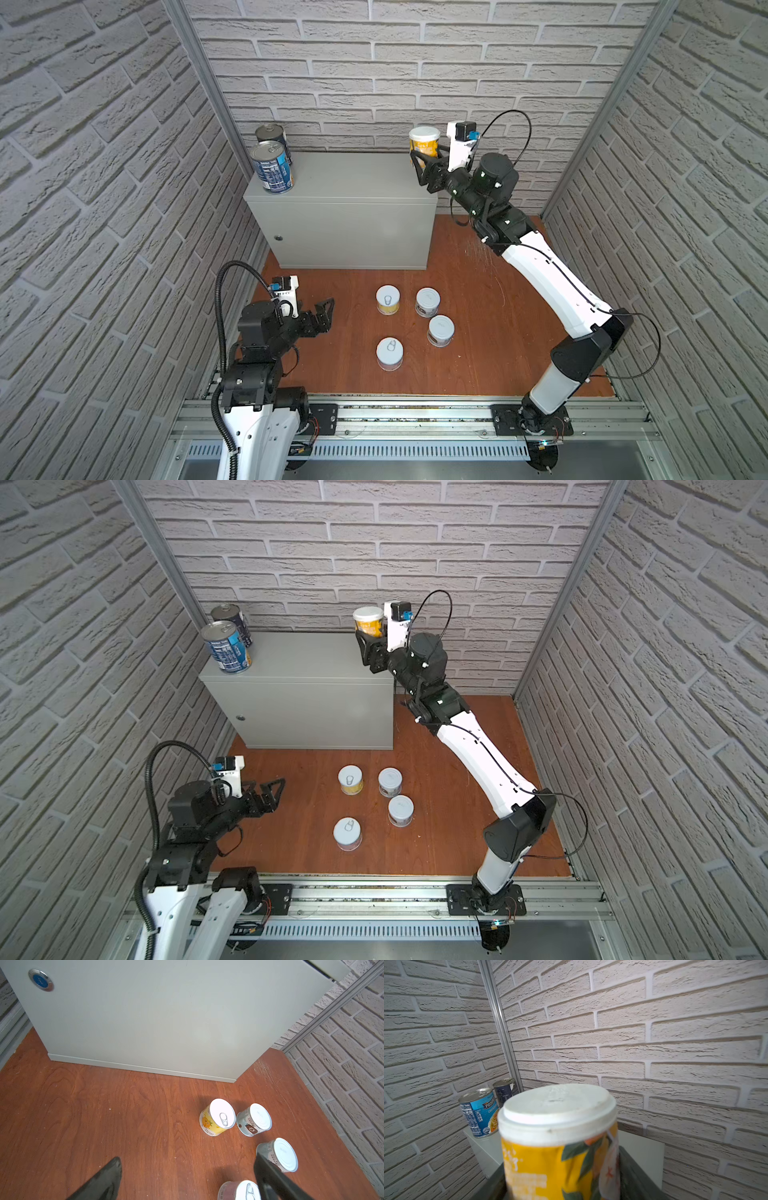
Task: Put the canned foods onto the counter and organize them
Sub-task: 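Raise the floral can with the right gripper up to the cabinet top, then lower the floral can onto the cabinet top and open the right gripper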
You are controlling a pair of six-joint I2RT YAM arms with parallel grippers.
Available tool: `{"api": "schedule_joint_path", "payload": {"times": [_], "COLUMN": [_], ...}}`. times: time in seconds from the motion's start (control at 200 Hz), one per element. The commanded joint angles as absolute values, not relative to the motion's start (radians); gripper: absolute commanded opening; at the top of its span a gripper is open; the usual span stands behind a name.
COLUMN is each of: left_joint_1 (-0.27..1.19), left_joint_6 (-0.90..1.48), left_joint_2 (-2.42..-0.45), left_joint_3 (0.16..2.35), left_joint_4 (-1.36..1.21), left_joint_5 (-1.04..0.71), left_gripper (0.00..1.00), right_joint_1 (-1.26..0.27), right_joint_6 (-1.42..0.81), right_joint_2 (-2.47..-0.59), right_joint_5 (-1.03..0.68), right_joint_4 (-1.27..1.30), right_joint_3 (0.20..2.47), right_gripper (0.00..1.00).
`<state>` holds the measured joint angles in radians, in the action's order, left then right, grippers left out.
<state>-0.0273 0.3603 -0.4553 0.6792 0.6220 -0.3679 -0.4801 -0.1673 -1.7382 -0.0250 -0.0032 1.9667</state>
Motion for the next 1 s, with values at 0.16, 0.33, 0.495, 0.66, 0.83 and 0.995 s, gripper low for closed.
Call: {"api": "schedule_joint_path", "payload": {"times": [0.16,0.33,0.495,0.66,0.83,0.995], "left_joint_1": [-0.046,-0.052,-0.057,-0.063,-0.070,-0.076], "left_joint_6": [0.359,0.359,0.360,0.360,0.360,0.361], "left_joint_2": [-0.455,-0.459,-0.463,-0.469,-0.475,-0.482], "left_joint_3": [0.664,0.664,0.662,0.662,0.661,0.661], "left_joint_4": [0.583,0.583,0.583,0.583,0.583,0.581], "left_joint_5": [-0.376,-0.376,-0.376,-0.375,-0.376,-0.381], "left_gripper": [0.98,0.98,0.98,0.98,0.98,0.98], "right_joint_1": [-0.372,-0.336,-0.333,-0.331,-0.333,-0.333], "right_joint_6": [-0.215,-0.273,-0.265,-0.246,-0.229,-0.212], "right_joint_2": [-1.901,-2.027,-2.095,-2.148,-2.172,-2.190], "right_joint_5": [-0.075,-0.100,-0.112,-0.107,-0.103,-0.087], "right_joint_4": [0.066,0.036,0.053,0.035,0.012,0.025], "right_joint_3": [2.202,2.323,2.361,2.393,2.384,2.358], "right_gripper": [0.56,0.56,0.56,0.56,0.55,0.54]}}
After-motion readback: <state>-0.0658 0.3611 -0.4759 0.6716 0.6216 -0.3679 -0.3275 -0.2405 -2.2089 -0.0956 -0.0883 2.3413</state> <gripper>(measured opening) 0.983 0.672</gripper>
